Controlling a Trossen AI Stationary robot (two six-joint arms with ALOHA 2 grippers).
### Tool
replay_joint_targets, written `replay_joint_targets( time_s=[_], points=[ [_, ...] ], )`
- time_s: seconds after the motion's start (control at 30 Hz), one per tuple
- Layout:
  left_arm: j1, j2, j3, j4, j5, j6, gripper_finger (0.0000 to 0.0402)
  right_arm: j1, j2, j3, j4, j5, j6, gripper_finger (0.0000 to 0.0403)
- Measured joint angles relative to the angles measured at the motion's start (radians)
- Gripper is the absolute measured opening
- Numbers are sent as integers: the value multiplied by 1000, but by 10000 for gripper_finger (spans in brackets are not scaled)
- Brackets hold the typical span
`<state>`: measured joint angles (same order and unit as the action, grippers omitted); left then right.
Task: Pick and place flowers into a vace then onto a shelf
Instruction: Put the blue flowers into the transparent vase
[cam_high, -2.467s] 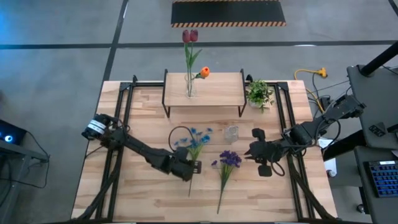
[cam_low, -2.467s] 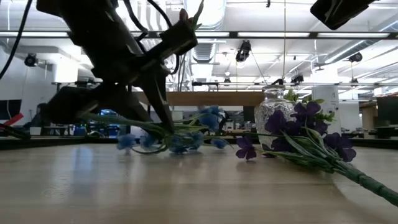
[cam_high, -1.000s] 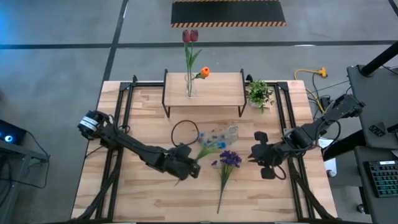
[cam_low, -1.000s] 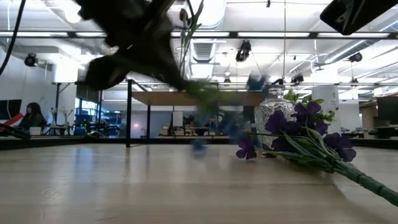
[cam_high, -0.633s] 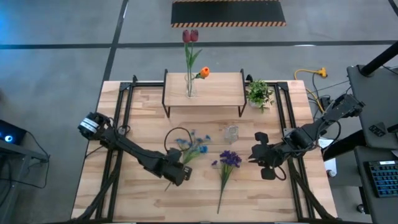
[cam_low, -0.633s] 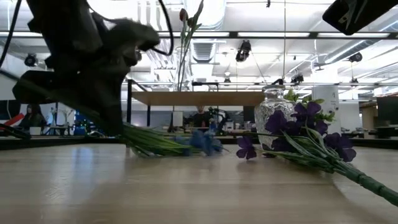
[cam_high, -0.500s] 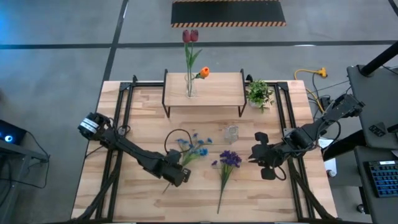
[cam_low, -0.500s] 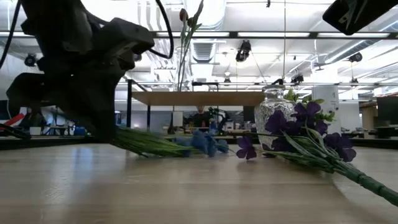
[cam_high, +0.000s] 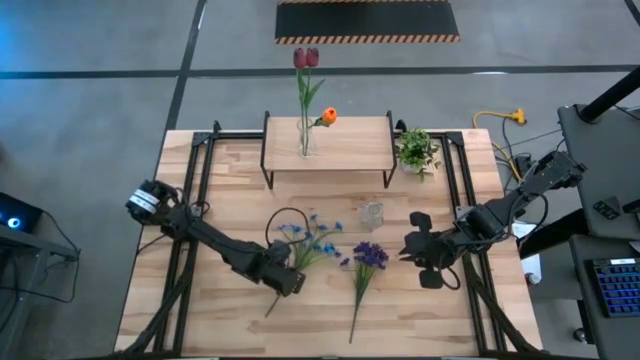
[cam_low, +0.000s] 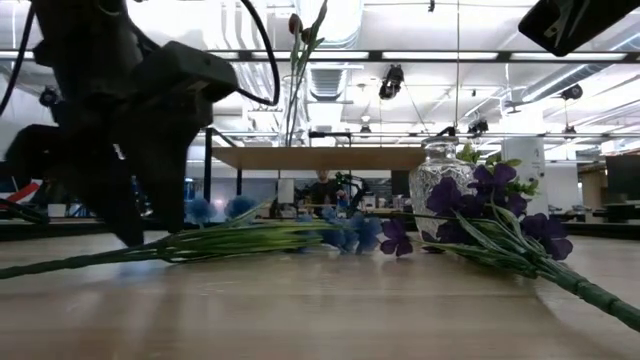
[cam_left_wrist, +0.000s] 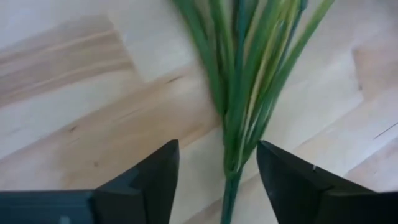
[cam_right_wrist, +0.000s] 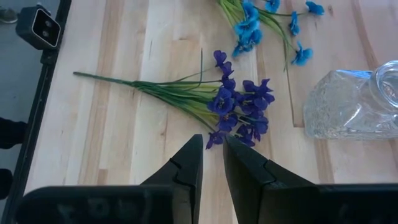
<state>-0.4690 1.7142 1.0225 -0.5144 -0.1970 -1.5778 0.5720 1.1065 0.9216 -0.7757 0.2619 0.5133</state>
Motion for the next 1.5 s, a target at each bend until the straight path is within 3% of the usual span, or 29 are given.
replay_joint_targets(
  time_s=[0.2,0.43,0.63,0.8,0.97,1.37,1.5],
  points=[
    [35,0,0,81,-6,82,225,0,0,0,1,2,-4,56],
    [92,11,-3,89,-10,176,229,0,0,0,3,2,-5,56],
    [130,61,6,94,76,253,229,0,0,0,3,2,-1,56],
    [135,77,20,78,86,252,225,0,0,-5,4,2,3,56],
    [138,79,20,62,81,233,187,0,0,-14,3,1,3,56],
    [138,83,24,47,54,219,18,0,0,-44,4,-2,15,56],
    [139,76,24,60,52,200,9,0,0,-53,5,-9,27,56]
  ],
)
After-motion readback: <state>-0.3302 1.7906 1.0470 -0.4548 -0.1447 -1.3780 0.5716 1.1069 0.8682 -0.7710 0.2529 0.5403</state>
